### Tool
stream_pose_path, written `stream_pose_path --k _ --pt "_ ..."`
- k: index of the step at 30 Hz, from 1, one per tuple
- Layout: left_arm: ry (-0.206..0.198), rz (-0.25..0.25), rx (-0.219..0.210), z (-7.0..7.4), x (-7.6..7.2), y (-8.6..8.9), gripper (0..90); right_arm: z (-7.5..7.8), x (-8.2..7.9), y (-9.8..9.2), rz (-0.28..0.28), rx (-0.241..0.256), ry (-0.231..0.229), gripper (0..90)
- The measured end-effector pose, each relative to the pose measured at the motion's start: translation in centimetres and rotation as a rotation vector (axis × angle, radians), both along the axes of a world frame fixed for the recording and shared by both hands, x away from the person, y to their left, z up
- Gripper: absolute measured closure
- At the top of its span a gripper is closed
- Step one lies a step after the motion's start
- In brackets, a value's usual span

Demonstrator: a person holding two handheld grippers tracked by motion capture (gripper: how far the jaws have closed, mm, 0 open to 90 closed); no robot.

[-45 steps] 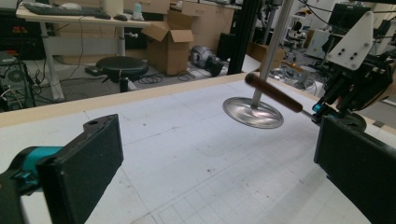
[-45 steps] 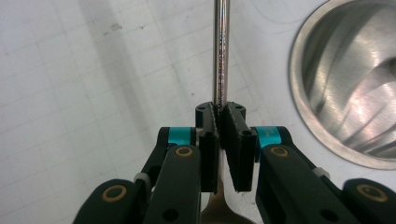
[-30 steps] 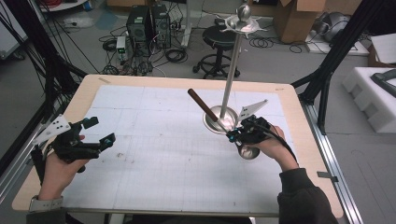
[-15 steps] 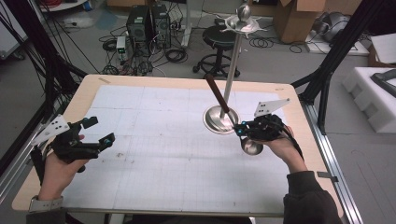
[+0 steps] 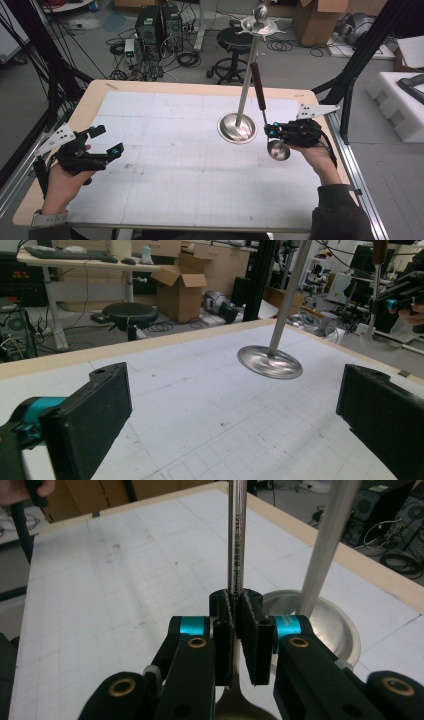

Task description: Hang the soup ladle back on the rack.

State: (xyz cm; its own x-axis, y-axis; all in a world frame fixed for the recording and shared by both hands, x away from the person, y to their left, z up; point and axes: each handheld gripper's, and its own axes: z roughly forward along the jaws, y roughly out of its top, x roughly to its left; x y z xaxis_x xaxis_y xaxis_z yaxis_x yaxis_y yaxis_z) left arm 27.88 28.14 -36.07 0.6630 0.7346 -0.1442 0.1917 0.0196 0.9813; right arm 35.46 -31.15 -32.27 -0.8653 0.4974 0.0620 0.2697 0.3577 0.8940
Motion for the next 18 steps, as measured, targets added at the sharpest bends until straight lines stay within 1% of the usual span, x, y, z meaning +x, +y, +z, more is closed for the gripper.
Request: stream_pose_path --k 2,6,9,14,18 --pt "0.001 -0.001 -0.002 0.0 0.0 0.0 1.8 0.1 0.0 -0.5 -0.012 0.014 0.004 84.2" --pt "0.004 0.0 0.001 -0.1 0.0 0.0 1.8 0.4 0.2 -1.4 -0.035 0.023 -0.005 84.2" --pt "0.004 -0.001 0.002 -0.1 0.0 -0.1 1.8 0.8 0.3 -1.9 -0.043 0.034 -0.008 84.2" --pt "0.005 -0.001 0.0 -0.1 0.0 0.0 1.8 1.6 0.7 -2.5 -0.038 0.033 -0.006 84.2" --pt "0.003 0.002 -0.003 -0.1 0.0 0.0 1.8 2.2 0.9 -2.9 -0.052 0.047 -0.017 84.2"
